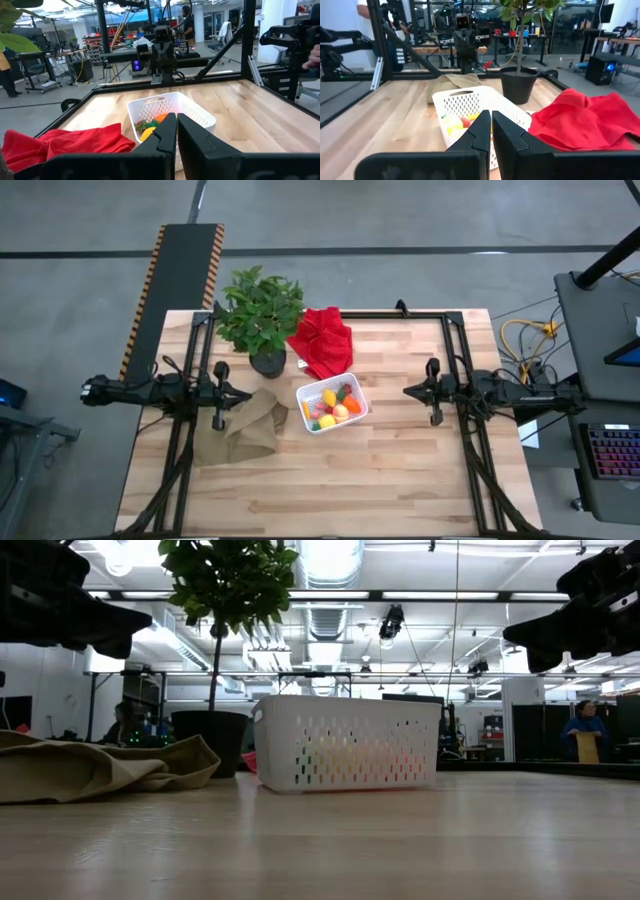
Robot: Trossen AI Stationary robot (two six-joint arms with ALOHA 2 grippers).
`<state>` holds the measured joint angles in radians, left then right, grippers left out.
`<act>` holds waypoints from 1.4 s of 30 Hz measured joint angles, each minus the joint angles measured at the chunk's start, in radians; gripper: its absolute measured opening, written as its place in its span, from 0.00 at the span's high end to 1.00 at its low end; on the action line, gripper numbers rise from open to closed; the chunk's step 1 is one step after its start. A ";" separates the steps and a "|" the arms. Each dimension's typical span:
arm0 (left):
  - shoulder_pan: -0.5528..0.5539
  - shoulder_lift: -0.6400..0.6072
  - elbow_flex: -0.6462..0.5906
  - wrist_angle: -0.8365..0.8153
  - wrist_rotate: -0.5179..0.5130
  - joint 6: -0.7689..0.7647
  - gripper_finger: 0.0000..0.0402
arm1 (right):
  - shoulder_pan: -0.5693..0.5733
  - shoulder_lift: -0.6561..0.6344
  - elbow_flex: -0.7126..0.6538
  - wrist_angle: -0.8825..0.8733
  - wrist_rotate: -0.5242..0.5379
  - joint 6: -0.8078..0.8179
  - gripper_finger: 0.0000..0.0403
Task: Pick and placing Produce into tupperware
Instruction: Return to Home Position
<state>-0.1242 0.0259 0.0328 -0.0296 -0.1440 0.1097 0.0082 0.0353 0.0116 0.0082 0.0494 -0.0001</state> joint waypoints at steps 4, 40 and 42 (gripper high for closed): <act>0.000 0.009 0.001 0.002 0.000 0.001 1.00 | 0.000 0.001 0.000 0.000 0.001 -0.004 0.98; 0.000 0.015 0.000 0.018 -0.002 0.002 1.00 | 0.000 0.001 0.000 0.000 0.003 0.079 0.98; 0.000 0.015 0.000 0.018 -0.002 0.002 1.00 | 0.000 0.001 0.000 0.000 0.003 0.079 0.98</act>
<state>-0.1242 0.0414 0.0330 -0.0116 -0.1459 0.1112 0.0082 0.0360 0.0116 0.0086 0.0528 0.0788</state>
